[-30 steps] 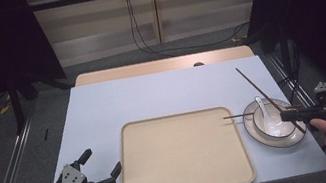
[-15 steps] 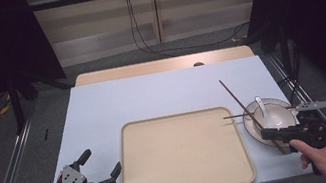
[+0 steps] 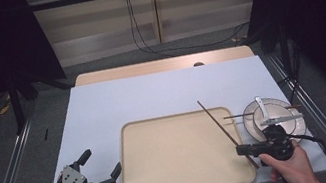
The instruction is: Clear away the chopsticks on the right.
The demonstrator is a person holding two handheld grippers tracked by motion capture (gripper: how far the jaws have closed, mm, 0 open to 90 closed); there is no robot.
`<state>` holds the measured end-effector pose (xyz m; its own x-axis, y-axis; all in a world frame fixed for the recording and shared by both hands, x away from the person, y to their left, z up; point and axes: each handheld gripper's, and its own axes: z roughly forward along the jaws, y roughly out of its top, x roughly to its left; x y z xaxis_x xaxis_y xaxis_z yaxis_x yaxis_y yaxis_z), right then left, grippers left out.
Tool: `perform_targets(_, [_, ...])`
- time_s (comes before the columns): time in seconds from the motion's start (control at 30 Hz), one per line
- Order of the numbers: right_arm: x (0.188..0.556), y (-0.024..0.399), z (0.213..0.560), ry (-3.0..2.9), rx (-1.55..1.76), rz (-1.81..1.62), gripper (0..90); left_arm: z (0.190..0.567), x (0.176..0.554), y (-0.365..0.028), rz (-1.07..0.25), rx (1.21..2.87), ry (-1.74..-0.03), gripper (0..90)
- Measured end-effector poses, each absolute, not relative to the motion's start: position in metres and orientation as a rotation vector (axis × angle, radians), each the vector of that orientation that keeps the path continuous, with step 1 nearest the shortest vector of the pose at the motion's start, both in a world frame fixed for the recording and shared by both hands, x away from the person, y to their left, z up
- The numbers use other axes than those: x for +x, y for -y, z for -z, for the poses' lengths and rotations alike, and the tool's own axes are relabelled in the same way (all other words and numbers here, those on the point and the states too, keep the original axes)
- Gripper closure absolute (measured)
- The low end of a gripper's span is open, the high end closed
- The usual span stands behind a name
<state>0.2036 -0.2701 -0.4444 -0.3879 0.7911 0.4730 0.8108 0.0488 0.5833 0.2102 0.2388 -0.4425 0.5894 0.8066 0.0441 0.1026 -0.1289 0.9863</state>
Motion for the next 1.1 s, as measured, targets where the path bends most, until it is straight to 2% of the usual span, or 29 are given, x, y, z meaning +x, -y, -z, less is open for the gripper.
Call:
perform_targets(0.57, [0.213,0.252,0.468,2.295,-1.804,1.084,84.7,0.443,0.211,-0.240,-0.729,1.623,-0.781,1.3])
perform_targets(1.1, [0.214,0.252,0.468,2.296,-1.813,1.081,80.2,0.443,0.211,-0.241,-0.737,1.616,-0.793,1.3])
